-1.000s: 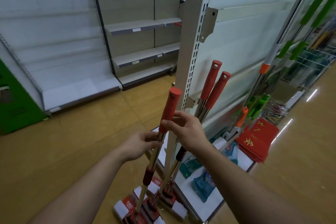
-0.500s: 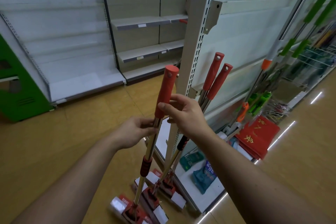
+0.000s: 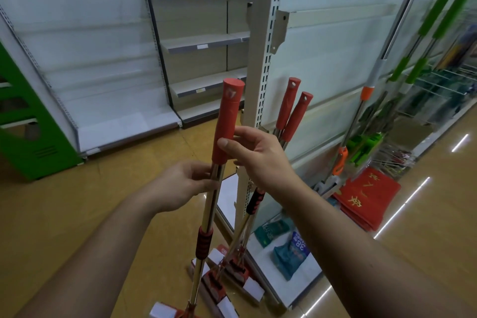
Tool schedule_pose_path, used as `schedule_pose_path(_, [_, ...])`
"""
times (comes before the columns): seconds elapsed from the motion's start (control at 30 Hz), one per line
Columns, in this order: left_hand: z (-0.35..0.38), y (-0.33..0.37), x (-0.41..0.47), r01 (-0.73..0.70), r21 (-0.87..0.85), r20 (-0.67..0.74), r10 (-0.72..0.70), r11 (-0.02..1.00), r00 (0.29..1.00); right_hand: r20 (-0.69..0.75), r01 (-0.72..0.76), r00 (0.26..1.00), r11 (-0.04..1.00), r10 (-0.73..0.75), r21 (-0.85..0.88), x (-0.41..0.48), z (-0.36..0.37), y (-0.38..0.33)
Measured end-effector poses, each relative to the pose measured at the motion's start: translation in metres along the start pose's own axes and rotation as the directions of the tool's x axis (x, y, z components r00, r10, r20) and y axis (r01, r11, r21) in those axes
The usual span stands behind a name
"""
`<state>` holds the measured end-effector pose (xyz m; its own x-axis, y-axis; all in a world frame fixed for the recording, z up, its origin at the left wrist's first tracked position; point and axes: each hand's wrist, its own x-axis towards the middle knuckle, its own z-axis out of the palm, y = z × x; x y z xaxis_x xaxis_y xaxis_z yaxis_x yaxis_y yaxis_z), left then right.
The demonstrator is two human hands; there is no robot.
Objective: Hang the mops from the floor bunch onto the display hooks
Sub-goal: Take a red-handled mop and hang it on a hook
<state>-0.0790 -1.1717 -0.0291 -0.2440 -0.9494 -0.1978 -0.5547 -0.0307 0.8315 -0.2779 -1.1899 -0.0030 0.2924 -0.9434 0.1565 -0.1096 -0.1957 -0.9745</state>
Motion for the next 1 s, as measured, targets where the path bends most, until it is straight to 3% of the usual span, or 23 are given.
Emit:
schedule_pose_path(0.63, [0.109, 0.153, -0.087, -0.109, 0.088, -0.193, 0.125, 0.990, 0.973, 0.041, 0.195, 0.979, 0.977, -0.199, 0.091, -0.104, -0.116, -0.070])
schedule_pose_path(1.0, [0.178, 0.223, -0.086, -0.226, -0.024, -0.258, 0.212, 0.974, 0.942, 0.020, 0.229, 0.973, 0.973, -0.229, -0.013, -0.140, -0.198, -0.107])
